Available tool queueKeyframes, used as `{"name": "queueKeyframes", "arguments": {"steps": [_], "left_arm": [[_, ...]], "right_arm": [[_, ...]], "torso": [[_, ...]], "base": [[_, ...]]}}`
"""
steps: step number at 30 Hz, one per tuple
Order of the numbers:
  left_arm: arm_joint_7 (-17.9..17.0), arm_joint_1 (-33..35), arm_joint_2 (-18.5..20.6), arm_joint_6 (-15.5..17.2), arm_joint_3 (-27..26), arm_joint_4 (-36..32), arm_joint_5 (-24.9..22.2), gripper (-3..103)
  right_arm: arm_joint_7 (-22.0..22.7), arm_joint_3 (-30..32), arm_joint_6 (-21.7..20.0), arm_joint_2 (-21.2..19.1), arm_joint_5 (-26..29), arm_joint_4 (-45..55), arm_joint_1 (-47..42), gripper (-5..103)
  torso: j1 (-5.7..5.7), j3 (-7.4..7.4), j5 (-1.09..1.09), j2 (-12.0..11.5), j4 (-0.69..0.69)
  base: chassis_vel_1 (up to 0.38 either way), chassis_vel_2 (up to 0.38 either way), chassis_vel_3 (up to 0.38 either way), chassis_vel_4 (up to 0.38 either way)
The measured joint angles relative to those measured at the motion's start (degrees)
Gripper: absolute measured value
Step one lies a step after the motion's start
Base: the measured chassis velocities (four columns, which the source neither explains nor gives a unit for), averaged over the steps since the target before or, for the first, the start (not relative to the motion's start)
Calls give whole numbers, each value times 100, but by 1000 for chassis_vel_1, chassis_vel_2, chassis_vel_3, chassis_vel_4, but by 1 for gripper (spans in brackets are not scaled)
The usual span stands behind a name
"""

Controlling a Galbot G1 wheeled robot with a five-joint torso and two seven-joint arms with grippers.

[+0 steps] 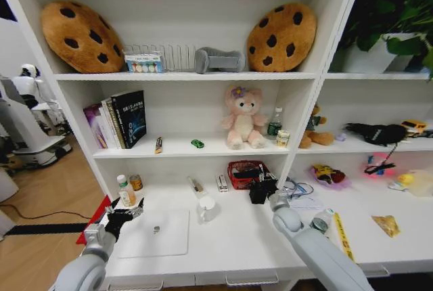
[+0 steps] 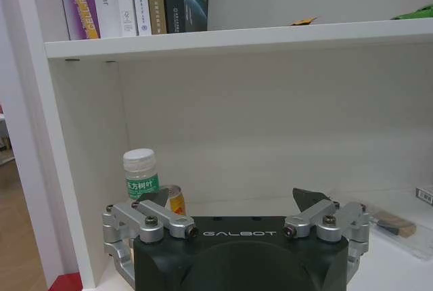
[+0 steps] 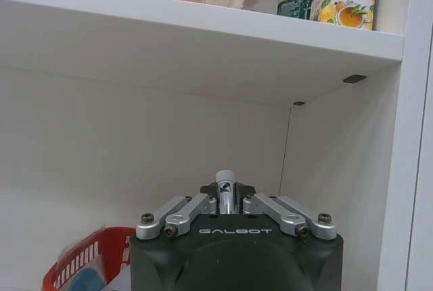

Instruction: Organize the objects on the table.

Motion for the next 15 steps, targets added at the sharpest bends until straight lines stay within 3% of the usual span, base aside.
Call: {"name": "queueKeyframes", "arguments": {"steps": [15], "left_arm": [[192, -39, 81, -33, 47, 5, -87, 100]], "right_arm": [[-2, -82, 213, 224, -127, -406, 151, 12]], "torso": [[0, 0, 0, 0, 0]], "base": [[0, 0, 0, 0]]}}
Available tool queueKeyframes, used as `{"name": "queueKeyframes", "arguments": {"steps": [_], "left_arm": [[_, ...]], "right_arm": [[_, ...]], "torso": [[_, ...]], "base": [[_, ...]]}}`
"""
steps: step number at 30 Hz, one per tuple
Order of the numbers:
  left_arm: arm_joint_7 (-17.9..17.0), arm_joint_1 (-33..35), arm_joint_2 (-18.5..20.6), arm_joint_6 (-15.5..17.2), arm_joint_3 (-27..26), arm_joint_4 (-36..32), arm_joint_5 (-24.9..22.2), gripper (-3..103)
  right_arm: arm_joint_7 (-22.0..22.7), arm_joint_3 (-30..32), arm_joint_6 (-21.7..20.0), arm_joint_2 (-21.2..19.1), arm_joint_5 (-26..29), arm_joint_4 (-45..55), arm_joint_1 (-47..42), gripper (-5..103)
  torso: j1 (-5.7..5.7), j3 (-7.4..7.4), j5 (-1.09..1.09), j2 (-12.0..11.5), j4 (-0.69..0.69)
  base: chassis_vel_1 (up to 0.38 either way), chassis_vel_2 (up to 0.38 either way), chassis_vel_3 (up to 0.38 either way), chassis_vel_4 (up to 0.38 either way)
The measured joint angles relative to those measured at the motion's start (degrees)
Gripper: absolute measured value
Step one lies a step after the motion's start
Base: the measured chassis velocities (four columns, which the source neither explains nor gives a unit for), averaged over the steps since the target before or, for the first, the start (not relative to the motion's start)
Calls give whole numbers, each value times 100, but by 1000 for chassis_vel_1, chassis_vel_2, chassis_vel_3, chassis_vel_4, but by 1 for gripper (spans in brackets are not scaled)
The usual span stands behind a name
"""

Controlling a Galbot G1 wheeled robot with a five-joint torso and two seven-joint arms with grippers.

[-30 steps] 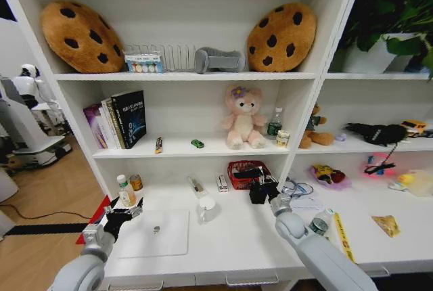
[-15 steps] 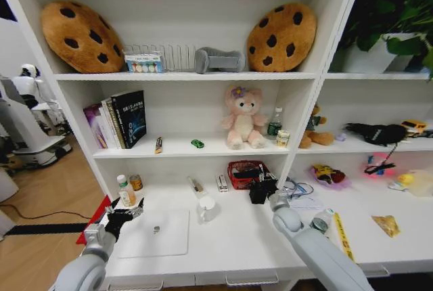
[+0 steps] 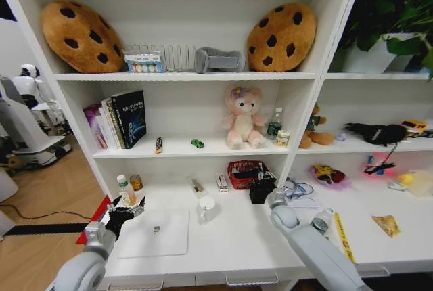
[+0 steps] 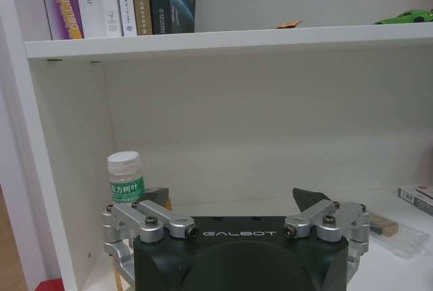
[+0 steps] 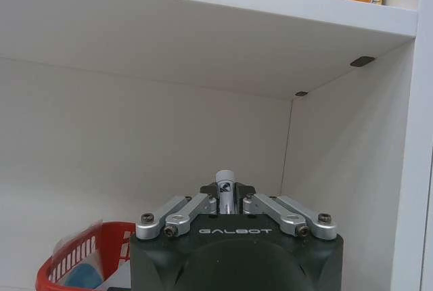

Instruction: Organize the objects on the table.

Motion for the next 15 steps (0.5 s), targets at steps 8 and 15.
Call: {"name": "queueKeyframes", "arguments": {"steps": [8, 15], "left_arm": [[289, -13, 12, -142, 27, -7, -93, 100], [391, -44, -7, -232, 49, -7, -167, 100]], "right_arm": [[19, -30, 9, 67, -49, -45, 7, 12], [22, -53, 41, 110, -107, -107, 33, 12]], "torso": [[0, 0, 0, 0, -1], [0, 0, 0, 0, 0]], "base": [[0, 0, 0, 0], [0, 0, 0, 0]]}}
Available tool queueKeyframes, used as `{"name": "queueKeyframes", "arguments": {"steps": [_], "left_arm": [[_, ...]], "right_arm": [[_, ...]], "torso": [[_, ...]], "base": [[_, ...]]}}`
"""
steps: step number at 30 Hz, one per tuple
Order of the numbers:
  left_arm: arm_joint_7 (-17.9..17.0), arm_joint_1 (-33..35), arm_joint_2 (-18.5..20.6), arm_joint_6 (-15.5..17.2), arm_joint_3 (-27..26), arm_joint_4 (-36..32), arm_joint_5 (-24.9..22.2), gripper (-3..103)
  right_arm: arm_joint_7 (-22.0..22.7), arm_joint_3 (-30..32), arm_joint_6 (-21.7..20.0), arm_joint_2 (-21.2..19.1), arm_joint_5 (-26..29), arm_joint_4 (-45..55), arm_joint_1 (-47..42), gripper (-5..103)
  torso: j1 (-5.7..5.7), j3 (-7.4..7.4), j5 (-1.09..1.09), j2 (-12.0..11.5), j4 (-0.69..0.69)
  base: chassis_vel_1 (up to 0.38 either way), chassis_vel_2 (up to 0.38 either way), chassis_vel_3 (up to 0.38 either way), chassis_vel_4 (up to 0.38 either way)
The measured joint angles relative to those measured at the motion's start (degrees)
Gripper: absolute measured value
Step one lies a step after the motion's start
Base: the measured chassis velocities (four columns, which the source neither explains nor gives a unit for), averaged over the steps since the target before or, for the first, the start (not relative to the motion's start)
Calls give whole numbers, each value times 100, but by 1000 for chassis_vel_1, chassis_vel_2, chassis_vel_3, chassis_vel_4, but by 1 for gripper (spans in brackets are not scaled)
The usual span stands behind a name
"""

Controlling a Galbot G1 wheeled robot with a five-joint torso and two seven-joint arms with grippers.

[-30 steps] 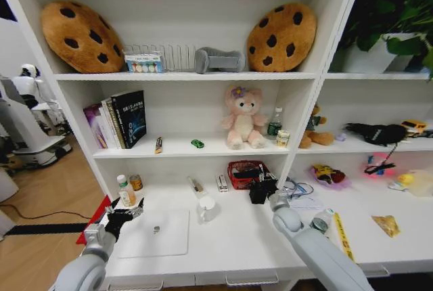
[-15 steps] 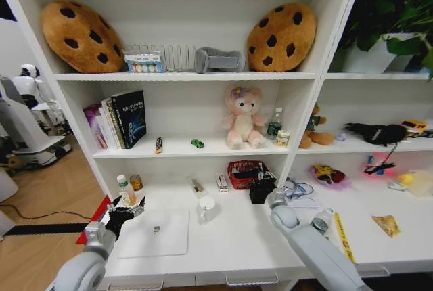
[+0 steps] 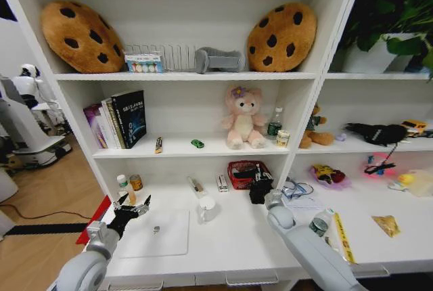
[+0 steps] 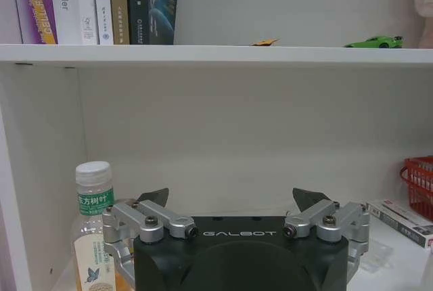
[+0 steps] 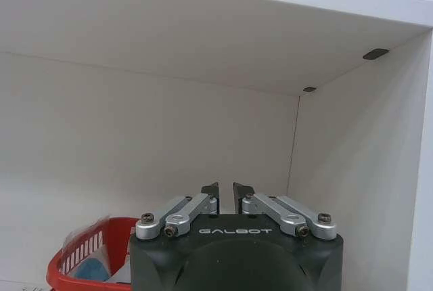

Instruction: Organize the objects on the table.

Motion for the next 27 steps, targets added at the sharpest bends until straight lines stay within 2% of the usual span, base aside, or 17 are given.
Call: {"name": "queueKeyframes", "arguments": {"steps": [5, 6, 7, 9, 10, 11, 12, 13, 14, 16, 18, 19, 21, 22, 25, 27], "left_arm": [[58, 5, 32, -4, -23, 2, -13, 100], [64, -1, 37, -4, -24, 3, -25, 100], [67, -4, 38, -4, -23, 3, -27, 100], [68, -5, 38, -4, -21, 4, -27, 100], [70, -6, 34, -4, -13, 9, -27, 100], [70, -6, 34, -4, -13, 9, -27, 100], [72, -6, 32, -4, -9, 10, -26, 100], [73, -8, 32, -4, -9, 10, -26, 100], [73, -8, 32, -4, -9, 10, -26, 100], [73, -14, 33, -4, -13, 10, -27, 100], [73, -15, 33, -4, -13, 10, -27, 100], [73, -15, 30, -4, -14, 10, -27, 100], [73, -15, 26, -4, -14, 11, -26, 100], [73, -14, 18, -5, -14, 10, -24, 100], [73, -9, 0, -4, -13, 10, -16, 100], [70, 19, -29, -7, -14, 3, 7, 100]], "right_arm": [[-49, 1, -1, -18, 0, 28, -21, 19], [-50, 9, -4, -23, 9, 48, -30, 30], [-44, 21, -6, -25, 22, 65, -36, 36], [-43, 28, -7, -28, 28, 72, -40, 36], [-37, 38, -8, -39, 46, 94, -52, 41], [-37, 38, -8, -39, 46, 94, -52, 41], [-34, 44, -9, -60, 67, 120, -69, 52], [-34, 52, -9, -81, 83, 149, -80, 57], [-34, 52, -9, -81, 83, 149, -80, 57], [-29, 60, -10, -118, 121, 230, -103, 69], [-29, 61, -11, -124, 127, 245, -107, 69], [-27, 63, -13, -135, 140, 277, -119, 79], [-27, 66, -15, -152, 164, 330, -136, 79], [-27, 69, -18, -166, 186, 379, -153, 90], [-29, 75, -25, -199, 244, 507, -207, 95], [-139, 111, -40, -321, 436, 975, -455, 100]], "torso": [[-1, 0, 1, 0, -1], [-1, 0, 0, 0, -1], [-1, 0, 1, 0, -1], [0, 0, 1, 0, 0], [0, 0, 0, 0, 0], [0, 0, 0, 0, 0], [0, 0, 0, 0, -1], [-1, 0, 0, 0, 0], [-1, 0, 0, 0, 0], [0, 0, 0, 0, 0], [0, 0, 1, 0, -1], [0, 0, 1, 0, -1], [0, 0, 1, 0, 0], [0, 0, 1, 0, 0], [0, 0, 0, 0, 0], [-1, 0, 1, 0, 0]], "base": [[0, 0, 0, 0], [0, 0, 0, 0], [0, 0, 0, 0], [0, 0, 0, 0], [0, 0, 0, 0], [0, 0, 0, 0], [0, 0, 0, 0], [0, 0, 0, 0], [0, 0, 0, 0], [0, 0, 0, 0], [0, 0, 0, 0], [0, 0, 0, 0], [0, 0, 0, 0], [0, 0, 0, 0], [0, 0, 0, 0], [0, 0, 0, 0]]}}
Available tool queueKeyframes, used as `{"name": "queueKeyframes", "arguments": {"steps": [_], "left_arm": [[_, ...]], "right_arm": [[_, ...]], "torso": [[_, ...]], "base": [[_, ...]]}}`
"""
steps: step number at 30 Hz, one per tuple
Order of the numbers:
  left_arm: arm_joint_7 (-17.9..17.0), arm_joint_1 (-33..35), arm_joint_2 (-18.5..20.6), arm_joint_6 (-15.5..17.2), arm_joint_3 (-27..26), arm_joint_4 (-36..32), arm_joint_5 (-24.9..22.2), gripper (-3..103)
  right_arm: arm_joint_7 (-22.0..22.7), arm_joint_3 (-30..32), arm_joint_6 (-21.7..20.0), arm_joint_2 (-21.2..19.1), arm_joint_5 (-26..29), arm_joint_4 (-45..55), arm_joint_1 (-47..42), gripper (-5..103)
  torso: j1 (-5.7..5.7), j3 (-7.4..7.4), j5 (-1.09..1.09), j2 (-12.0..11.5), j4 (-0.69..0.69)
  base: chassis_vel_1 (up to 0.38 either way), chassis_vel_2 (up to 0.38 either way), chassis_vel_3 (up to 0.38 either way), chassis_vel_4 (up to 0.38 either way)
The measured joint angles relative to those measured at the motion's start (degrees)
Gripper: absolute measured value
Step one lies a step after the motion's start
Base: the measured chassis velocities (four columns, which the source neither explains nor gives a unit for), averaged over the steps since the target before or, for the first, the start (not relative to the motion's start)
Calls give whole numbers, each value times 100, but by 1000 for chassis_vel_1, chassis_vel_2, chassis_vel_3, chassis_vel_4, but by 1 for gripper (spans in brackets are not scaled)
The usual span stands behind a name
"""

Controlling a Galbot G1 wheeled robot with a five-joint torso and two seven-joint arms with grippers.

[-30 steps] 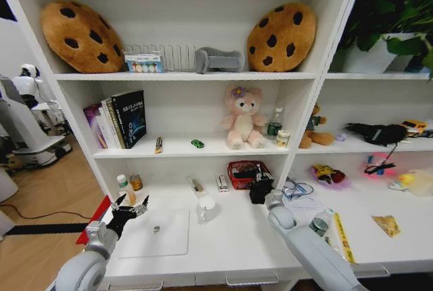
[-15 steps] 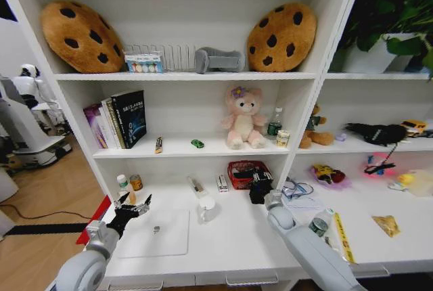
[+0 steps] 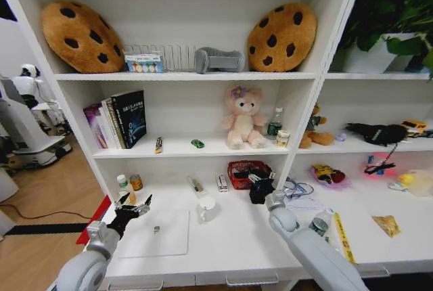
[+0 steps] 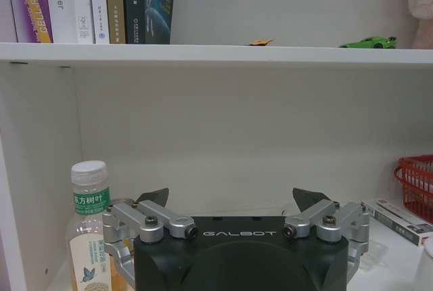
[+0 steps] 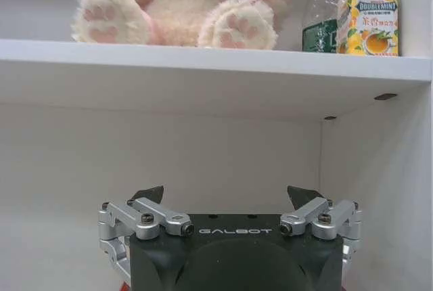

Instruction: Organize the objects on the table.

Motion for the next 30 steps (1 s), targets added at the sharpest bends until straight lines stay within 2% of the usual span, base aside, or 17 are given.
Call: {"name": "queueKeyframes", "arguments": {"steps": [7, 14, 16, 20, 23, 24, 25, 29, 30], "left_arm": [[-15, -10, 4, -12, -23, 3, 13, 100], [-19, -31, -9, -25, -39, 20, 13, 100], [-20, -34, -25, -39, -44, 24, 19, 100], [-20, -45, -37, -55, -51, 31, 32, 100], [-20, -69, -42, -57, -53, 30, 34, 100], [-26, -70, -43, -59, -87, -1, 35, 100], [-28, -68, -53, -73, -108, -6, 37, 100], [-28, -58, -73, -82, -114, -13, 46, 100], [-19, -48, -104, -108, -114, -20, 74, 100]], "right_arm": [[-17, 114, -98, -240, 158, 919, -596, 100], [268, 322, -497, -566, 477, 1966, -1145, 103], [273, 470, -579, -739, 562, 2330, -1449, 99], [272, 623, -613, -870, 594, 2621, -1733, 98], [438, 786, -758, -955, 772, 3018, -2050, 96], [1013, 1004, -1276, -1029, 1125, 3613, -2556, 93], [1324, 1284, -1695, -1051, 1358, 3892, -2957, 87], [1483, 1584, -1964, -1053, 1487, 4006, -3291, 80], [1553, 2061, -2245, -1065, 1730, 4161, -3767, 77]], "torso": [[0, 0, 0, 0, -1], [0, 0, 0, 0, 0], [0, 0, 0, 0, 0], [0, 0, 0, 0, -1], [0, 0, 0, 0, -1], [0, 0, 0, 0, 1], [0, 0, -1, 0, 0], [0, -1, 0, 0, -1], [1, 0, 0, 0, -2]], "base": [[0, 0, 0, 0], [0, 0, 0, 0], [0, 0, 0, 0], [0, 0, 0, 0], [0, 0, 0, 0], [0, 0, 0, 0], [0, 0, 0, 0], [0, 0, 0, 0], [0, 0, 0, 0]]}}
